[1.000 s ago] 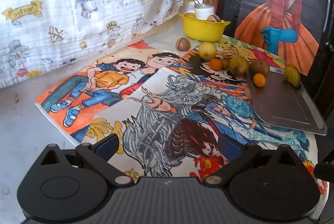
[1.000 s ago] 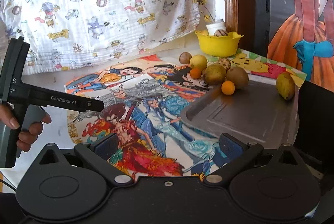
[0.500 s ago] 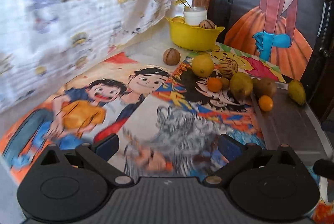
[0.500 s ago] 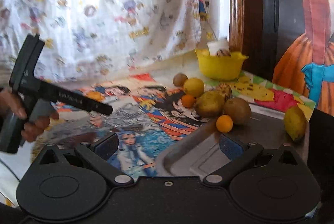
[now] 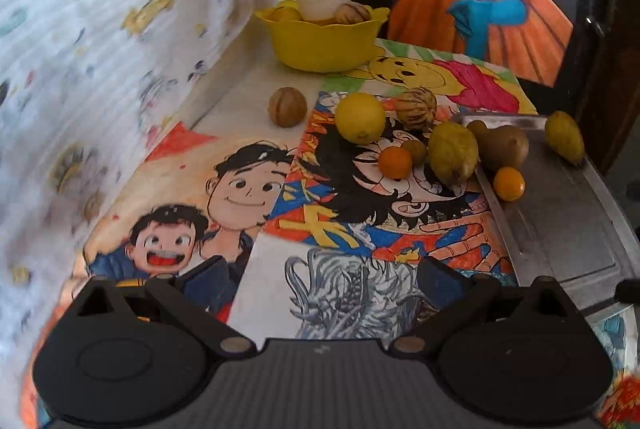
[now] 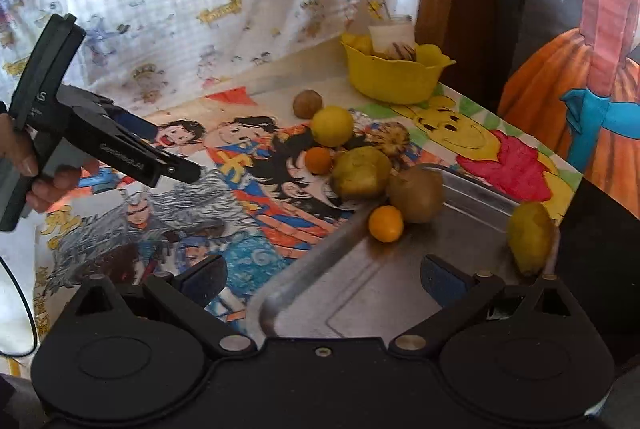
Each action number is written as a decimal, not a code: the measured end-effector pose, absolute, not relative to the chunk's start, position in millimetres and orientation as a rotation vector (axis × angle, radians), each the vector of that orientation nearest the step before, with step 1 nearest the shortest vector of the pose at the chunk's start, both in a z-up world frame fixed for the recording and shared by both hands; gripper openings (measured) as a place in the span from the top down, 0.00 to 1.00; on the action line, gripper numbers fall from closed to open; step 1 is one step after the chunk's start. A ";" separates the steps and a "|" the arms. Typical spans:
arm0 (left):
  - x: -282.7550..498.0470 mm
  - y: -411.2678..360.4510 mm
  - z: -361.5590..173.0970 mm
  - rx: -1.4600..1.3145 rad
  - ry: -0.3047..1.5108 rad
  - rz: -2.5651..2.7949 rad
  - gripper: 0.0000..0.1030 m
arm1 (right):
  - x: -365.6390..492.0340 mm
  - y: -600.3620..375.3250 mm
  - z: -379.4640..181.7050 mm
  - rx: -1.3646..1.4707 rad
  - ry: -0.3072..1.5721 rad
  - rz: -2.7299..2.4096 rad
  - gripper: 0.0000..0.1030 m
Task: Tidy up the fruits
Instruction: 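Move both open grippers toward the loose fruits beside the tray, then grasp a tangerine with the left gripper while the right grasps a yellow-green pear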
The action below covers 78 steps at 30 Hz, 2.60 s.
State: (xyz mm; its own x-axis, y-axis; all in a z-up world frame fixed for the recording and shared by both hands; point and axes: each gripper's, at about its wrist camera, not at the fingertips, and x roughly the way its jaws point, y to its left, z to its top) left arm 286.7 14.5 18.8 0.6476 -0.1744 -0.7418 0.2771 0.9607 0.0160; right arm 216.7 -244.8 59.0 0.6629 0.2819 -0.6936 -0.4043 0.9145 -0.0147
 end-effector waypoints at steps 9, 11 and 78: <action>324.3 1.6 23.0 0.228 0.809 -0.311 0.00 | 264.4 -258.8 67.3 -0.229 0.798 0.410 0.01; 332.9 -3.7 20.4 0.270 0.791 -0.338 0.00 | 277.7 -258.4 67.2 -0.282 0.805 0.440 0.01; 396.2 -78.3 -29.7 0.755 0.650 -0.861 0.67 | 421.6 -191.8 -10.4 -0.883 0.856 0.998 0.25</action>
